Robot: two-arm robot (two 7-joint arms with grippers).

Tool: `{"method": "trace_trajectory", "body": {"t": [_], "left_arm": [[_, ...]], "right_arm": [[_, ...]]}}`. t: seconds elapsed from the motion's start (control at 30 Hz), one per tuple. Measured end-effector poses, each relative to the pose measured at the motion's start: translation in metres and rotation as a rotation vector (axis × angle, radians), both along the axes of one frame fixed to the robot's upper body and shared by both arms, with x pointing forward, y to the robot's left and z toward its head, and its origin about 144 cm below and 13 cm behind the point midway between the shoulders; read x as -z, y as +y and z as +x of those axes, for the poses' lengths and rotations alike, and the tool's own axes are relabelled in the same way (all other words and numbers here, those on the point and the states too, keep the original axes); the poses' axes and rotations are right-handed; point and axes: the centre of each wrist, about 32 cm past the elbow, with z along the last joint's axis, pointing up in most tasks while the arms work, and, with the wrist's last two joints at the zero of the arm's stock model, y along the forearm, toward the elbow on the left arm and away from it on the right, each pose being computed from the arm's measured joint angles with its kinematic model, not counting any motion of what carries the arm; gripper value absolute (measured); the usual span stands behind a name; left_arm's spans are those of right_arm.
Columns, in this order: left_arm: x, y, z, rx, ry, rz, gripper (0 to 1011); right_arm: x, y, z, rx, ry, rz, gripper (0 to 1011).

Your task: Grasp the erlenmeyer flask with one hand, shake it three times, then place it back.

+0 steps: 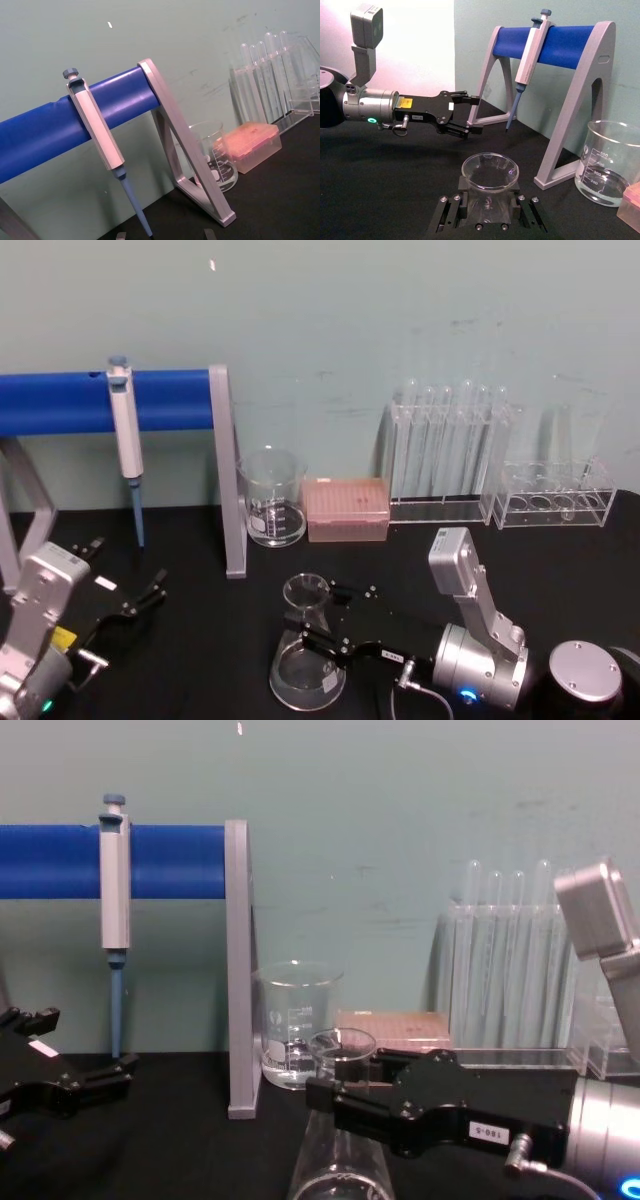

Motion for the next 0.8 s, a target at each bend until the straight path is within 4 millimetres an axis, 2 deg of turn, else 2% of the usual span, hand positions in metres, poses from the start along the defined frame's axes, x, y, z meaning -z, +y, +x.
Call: {"method": "trace_trajectory", "body": {"t": [0.33,0.8], "left_arm": [[0.0,0.0,0.0,0.0,0.0,0.0,1001],[0.0,0.0,0.0,0.0,0.0,0.0,1001]], "right_arm": [[-0.001,0.002,0.002,-0.021,-0.017,0.04,457],[-0.031,-0.003,-0.005,0.045,-0.106,0.081,457]]}}
